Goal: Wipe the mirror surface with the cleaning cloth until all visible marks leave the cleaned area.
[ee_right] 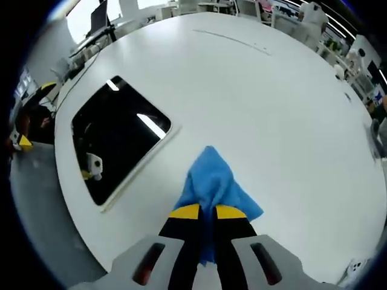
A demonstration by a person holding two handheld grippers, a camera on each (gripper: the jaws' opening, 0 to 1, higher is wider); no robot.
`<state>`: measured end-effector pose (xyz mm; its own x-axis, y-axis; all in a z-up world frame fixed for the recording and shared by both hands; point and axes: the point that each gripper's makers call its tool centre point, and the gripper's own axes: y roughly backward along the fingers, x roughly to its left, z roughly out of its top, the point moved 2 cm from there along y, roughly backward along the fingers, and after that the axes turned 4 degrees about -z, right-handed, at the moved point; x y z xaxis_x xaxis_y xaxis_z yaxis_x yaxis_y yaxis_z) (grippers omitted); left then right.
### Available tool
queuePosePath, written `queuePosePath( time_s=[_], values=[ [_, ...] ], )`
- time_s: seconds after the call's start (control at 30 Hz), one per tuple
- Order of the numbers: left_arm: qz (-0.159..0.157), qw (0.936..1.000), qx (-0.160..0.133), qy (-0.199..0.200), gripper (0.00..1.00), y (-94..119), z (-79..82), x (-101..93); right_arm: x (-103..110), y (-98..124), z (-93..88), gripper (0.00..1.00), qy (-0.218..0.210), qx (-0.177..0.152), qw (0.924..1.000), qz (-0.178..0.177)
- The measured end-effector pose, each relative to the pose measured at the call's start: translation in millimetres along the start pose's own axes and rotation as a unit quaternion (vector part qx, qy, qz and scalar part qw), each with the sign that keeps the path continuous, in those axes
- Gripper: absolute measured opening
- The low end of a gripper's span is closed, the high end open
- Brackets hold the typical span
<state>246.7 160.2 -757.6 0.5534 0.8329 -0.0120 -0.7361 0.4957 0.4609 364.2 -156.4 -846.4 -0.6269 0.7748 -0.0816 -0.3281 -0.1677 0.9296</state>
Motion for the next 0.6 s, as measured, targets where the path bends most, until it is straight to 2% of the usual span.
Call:
queuePosePath(
  time_s=[0.1, 0.23, 0.43, 0.47, 0.57, 0.6],
  values=[
    [-0.001, 1.0, -0.005, 0.003, 0.99, 0.1, 1.8, -0.2, 1.8, 0.0, 0.7, 0.02, 0.003, 0.009, 0.9999, -0.006],
    [-0.002, 0.9999, -0.011, 0.01, 0.99, 1.3, 2.8, -0.4, 1.2, 0.9, -0.2, 0.02, -0.015, 0.009, 0.9998, -0.008],
    [-0.004, 0.9999, -0.009, 0.006, 0.99, 0.7, 2.3, -1.3, 3.1, 1.8, -0.6, 0.02, -0.009, 0.007, 0.9998, -0.015],
    [-0.003, 0.9999, -0.009, 0.006, 0.99, 0.8, 1.9, -1.0, 3.0, 1.9, -0.6, 0.02, -0.014, 0.008, 0.9997, -0.017],
    [-0.001, 0.9999, -0.009, 0.006, 0.99, 1.6, 1.4, -0.7, 0.2, 4.1, -0.5, 0.01, -0.082, 0.004, 0.9966, -0.013],
    [-0.001, 0.9999, -0.01, 0.007, 0.99, 1.8, 1.4, -0.7, -3.7, 6.6, -0.1, 0.01, -0.076, 0.005, 0.9969, -0.021]
  ],
)
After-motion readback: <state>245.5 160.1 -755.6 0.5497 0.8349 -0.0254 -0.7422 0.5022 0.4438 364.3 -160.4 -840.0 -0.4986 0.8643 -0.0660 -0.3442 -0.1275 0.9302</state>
